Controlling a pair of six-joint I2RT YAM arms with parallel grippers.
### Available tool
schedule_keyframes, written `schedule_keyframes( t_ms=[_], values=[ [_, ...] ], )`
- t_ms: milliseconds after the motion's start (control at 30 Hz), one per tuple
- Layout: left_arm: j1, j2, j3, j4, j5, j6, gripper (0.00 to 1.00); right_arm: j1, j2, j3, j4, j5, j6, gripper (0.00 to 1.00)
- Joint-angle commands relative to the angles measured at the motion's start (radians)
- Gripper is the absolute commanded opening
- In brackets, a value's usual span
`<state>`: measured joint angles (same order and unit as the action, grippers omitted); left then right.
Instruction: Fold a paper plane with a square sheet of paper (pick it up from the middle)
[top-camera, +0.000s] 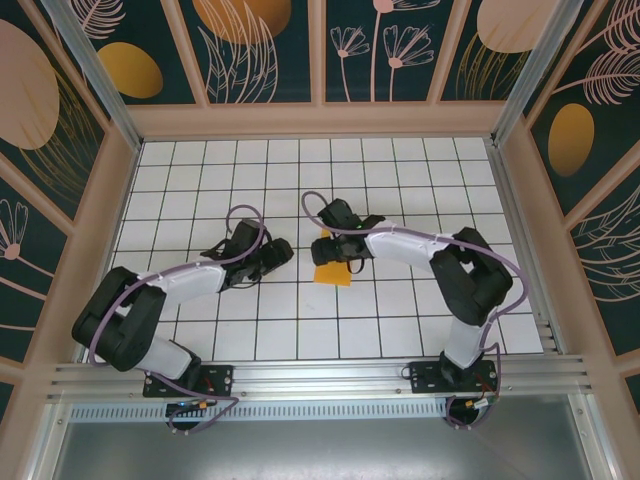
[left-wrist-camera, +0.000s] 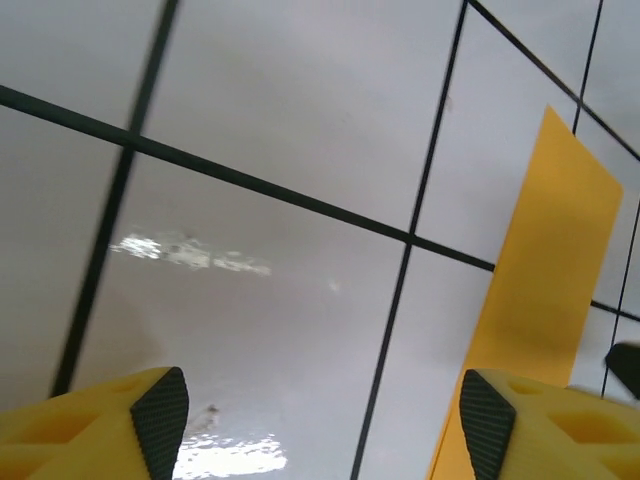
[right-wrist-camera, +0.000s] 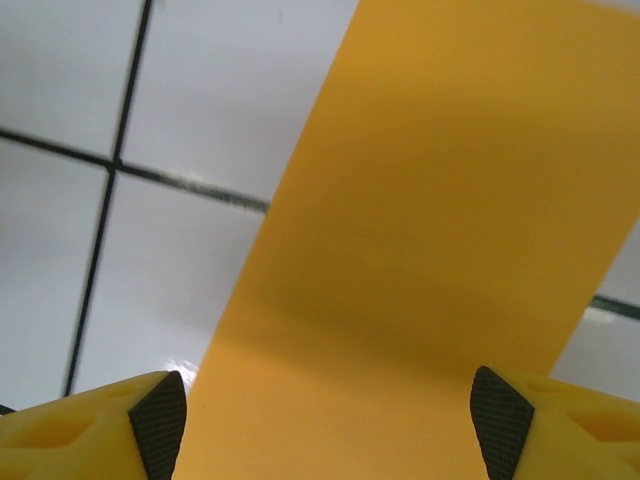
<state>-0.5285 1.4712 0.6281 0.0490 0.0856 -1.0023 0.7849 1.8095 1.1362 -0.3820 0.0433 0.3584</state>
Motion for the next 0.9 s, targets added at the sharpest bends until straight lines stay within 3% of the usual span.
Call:
schedule_keyframes(
  t_ms=[0, 333, 633, 767, 867],
  values=[
    [0.023, -0.031, -0.028, 0.014, -0.030, -0.033, 0.77, 0.040, 0.048, 0.021, -0.088, 0.046, -0.050, 0.80],
    [0.030, -0.008, -0.031, 0.025, -0.023, -0.027, 0.82, 0.076, 0.117, 0.013, -0.116, 0.033, -0.059, 0.83],
    [0.030, 0.001, -0.022, 0.028, -0.005, -0.018, 0.83, 0.041, 0.145, -0.018, -0.109, 0.039, -0.048, 0.68],
    [0.030, 0.006, -0.016, 0.041, 0.022, -0.009, 0.83, 0.011, 0.126, -0.040, -0.071, -0.023, -0.053, 0.66],
    [0.030, 0.011, -0.012, 0.053, 0.050, 0.003, 0.83, -0.027, 0.097, -0.077, -0.015, -0.151, -0.064, 0.66]
  ],
)
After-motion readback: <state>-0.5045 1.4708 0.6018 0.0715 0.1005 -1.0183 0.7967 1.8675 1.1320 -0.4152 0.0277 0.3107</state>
